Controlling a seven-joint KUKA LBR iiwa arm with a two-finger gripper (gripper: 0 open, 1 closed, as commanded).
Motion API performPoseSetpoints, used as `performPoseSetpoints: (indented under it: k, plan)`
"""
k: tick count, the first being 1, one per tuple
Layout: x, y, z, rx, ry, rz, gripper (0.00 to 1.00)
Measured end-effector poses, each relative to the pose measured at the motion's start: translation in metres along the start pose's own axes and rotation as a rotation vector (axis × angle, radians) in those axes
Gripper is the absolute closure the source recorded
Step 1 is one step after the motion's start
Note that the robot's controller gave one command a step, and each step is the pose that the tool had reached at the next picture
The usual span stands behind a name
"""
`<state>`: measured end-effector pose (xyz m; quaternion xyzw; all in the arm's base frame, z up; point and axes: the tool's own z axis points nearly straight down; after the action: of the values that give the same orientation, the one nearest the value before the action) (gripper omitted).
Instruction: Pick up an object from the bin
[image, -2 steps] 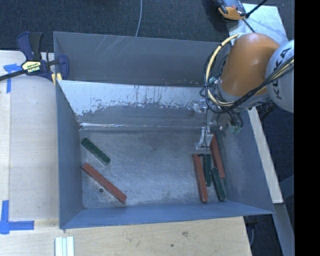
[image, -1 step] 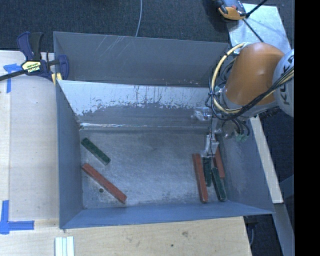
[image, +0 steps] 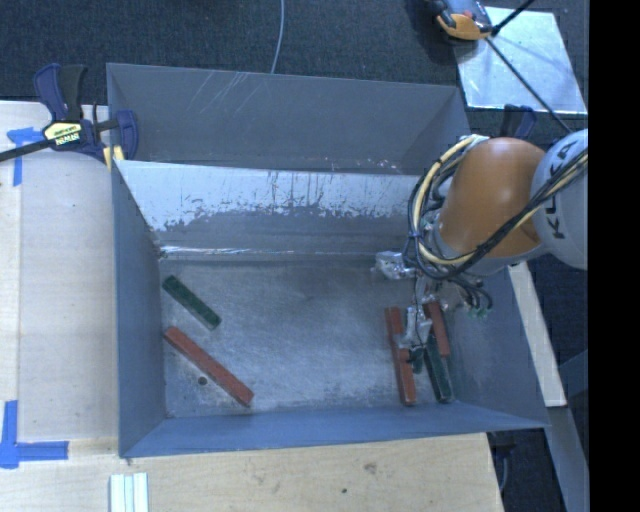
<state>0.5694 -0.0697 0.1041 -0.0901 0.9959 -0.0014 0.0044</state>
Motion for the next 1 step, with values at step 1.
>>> performPoseSetpoints:
  k: [1]
  plan:
    - [0.0226,-0.0027,0.0244,-0.006,0.009,-0.245,0.0]
